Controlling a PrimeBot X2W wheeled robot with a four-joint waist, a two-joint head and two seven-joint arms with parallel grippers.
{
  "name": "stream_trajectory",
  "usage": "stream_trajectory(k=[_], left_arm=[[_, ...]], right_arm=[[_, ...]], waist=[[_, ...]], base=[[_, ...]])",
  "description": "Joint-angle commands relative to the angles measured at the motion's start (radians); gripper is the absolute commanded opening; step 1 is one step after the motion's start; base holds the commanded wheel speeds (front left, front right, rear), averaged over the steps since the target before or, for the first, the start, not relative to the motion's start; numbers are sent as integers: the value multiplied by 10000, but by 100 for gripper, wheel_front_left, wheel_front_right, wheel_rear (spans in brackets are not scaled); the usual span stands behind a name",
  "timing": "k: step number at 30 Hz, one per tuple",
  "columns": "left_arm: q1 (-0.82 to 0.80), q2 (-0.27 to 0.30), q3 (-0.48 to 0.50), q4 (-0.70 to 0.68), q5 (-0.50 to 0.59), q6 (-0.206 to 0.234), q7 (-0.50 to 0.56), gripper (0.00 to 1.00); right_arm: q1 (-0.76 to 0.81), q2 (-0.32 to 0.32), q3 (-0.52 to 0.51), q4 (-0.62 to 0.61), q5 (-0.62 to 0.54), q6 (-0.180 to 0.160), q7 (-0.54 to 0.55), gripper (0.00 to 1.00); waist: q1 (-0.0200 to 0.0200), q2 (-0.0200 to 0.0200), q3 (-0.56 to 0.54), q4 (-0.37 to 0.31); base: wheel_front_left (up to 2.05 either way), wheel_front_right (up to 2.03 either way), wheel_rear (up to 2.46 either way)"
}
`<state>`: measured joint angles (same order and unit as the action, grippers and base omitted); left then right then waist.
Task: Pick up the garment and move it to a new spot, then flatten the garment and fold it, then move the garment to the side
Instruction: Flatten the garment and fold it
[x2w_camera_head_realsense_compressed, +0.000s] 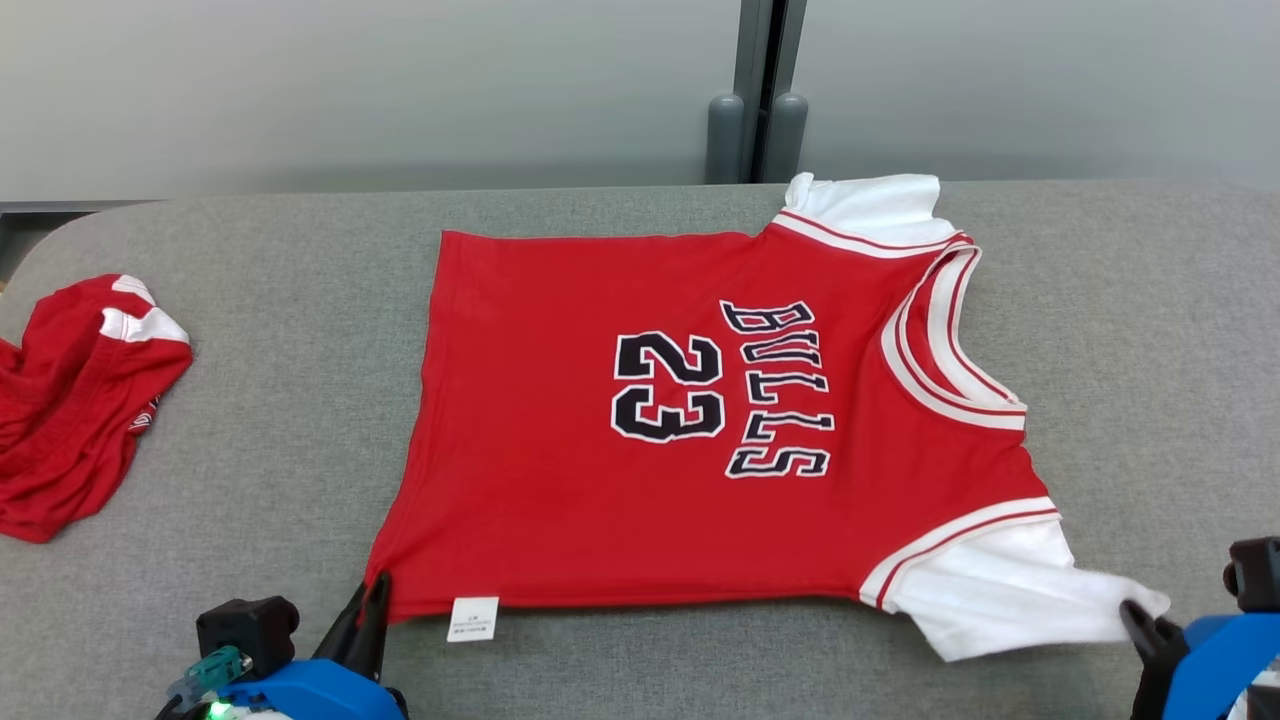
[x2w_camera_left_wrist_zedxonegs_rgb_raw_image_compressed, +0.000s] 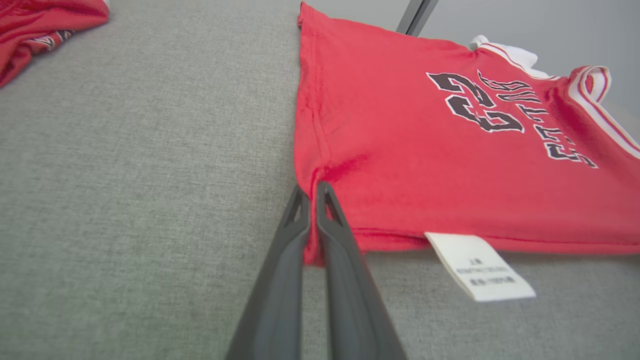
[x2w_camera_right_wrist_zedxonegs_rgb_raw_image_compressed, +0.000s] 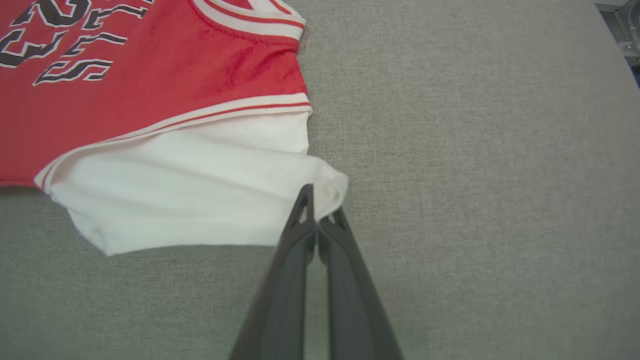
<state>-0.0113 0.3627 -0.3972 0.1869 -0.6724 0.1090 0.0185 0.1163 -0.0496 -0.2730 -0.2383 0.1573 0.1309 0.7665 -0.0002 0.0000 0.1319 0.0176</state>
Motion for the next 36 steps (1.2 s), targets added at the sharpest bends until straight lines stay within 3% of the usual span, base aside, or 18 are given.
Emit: stream_trajectory(k=[1, 5, 9, 12, 17, 21, 25, 36], left_arm=[[49, 103, 10, -61, 44, 67, 39, 0], [178, 401, -255, -514, 153, 55, 611, 0], [-256, 726, -568, -840, -13, -274, 1672, 0], [-669, 899, -696, -990, -534, -777, 2690, 0], [-1601, 860, -387, -1000, -2322, -1384, 4577, 0], [-2447, 803, 178, -751, -3829, -1216, 5976, 0], [-3231, 864, 450, -431, -4446, -993, 6804, 0], [-4488, 723, 869, 566, -4527, -604, 6751, 0]], right_arm=[[180, -19, 2, -89, 29, -2, 63, 0], [433, -20, 81, -581, 151, 0, 571, 0], [53, -18, 261, -935, -43, 0, 681, 0], [-351, -16, 505, -984, -215, 0, 763, 0], [-1222, -16, 810, -966, -327, 0, 849, 0], [-2160, -14, 1096, -701, -449, 0, 938, 0], [-3186, -17, 1359, -169, -719, 0, 823, 0], [-5509, -289, 1445, 1925, -910, 0, -400, 0]], waist=[[2, 0, -17, 8], [2, 0, -65, 4], [2, 0, -4, -23], [2, 0, 58, -25], [2, 0, 216, -22], [2, 0, 431, -124], [2, 0, 689, -272], [2, 0, 1392, -463]], base=[[0, 0, 0], [0, 0, 0], [0, 0, 0], [0, 0, 0], [0, 0, 0], [0, 0, 0], [0, 0, 0], [0, 0, 0]])
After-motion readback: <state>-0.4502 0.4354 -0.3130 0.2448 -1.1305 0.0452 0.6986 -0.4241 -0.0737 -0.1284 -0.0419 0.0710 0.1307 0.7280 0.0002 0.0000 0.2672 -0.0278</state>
